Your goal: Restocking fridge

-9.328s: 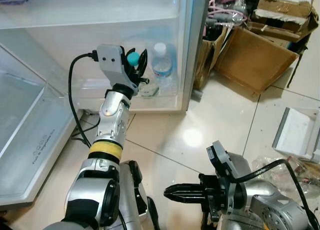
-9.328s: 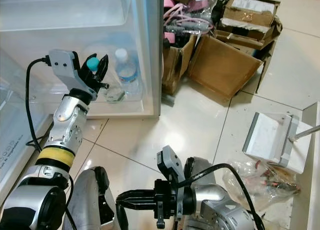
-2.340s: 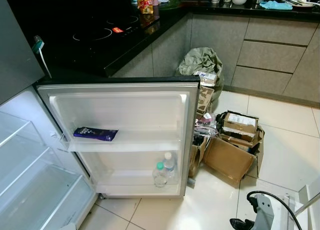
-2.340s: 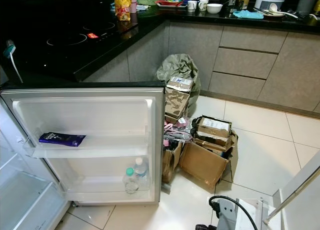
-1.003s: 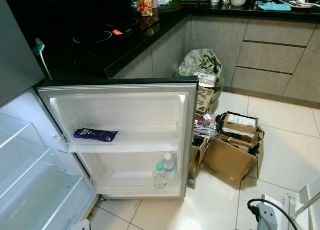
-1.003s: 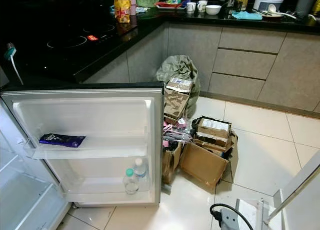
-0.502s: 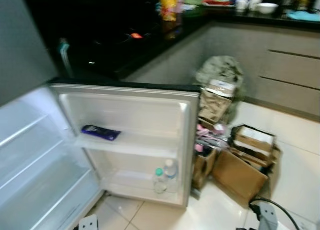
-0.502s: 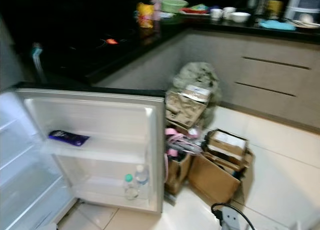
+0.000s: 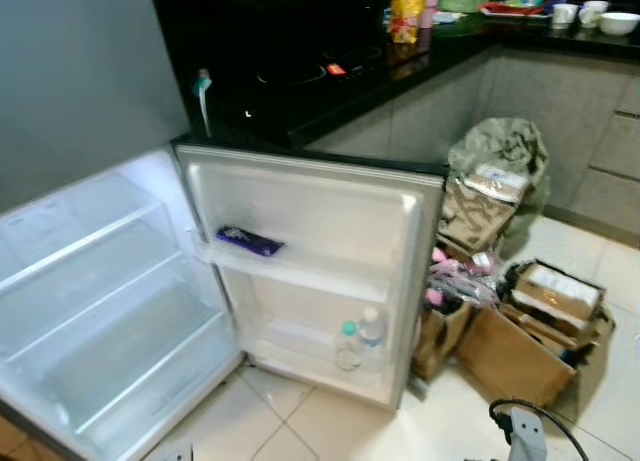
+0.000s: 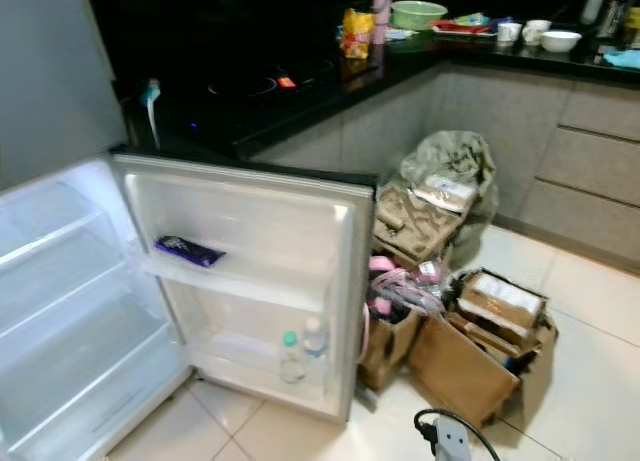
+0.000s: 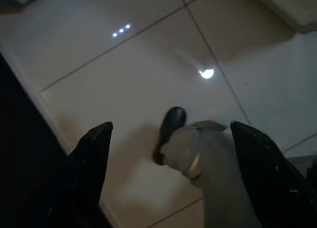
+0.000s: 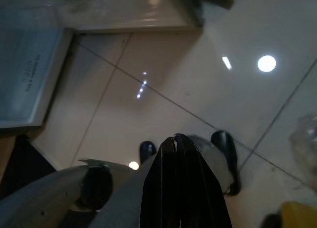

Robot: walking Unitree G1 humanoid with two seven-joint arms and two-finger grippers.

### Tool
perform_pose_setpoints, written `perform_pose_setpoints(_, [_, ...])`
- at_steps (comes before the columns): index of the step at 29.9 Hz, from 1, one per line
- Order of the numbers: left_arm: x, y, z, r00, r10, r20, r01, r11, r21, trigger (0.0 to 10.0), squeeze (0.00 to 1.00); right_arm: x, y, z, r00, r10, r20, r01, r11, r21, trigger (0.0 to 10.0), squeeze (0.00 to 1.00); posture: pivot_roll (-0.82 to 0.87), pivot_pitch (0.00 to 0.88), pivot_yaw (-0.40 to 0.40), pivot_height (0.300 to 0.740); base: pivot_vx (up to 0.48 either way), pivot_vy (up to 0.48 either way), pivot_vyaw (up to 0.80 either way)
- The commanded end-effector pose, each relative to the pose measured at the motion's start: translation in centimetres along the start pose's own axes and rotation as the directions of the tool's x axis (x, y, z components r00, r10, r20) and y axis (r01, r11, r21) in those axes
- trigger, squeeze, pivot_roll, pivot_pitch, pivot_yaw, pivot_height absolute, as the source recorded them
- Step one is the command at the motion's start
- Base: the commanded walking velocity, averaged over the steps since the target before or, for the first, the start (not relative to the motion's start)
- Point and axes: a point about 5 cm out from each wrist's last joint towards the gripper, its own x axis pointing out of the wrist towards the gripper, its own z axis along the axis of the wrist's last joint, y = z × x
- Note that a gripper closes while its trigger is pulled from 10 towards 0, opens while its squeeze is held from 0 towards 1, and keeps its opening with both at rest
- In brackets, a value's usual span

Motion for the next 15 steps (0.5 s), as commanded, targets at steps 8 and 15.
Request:
perform_pose_setpoints(8, [-0.03,0.01,-0.31,1.000,0.013,-0.020,-0.013,1.000,0.026,10.0,0.00,-0.20,-0.26,0.19,0.999,0.026,-0.018,-0.027,0.997,-0.067,10.0,0.00,-0.11,0.000,0.023,0.740,0.000,-0.180,0.73])
perform_pose_setpoints(15, [-0.02,-0.04,-0.33,1.000,0.012,-0.020,-0.011,1.000,0.028,10.0,0.00,-0.18,-0.20,0.38,0.999,0.039,-0.019,-0.040,0.996,-0.083,10.0,0.00,-0.11,0.000,0.023,0.740,0.000,0.000,0.77])
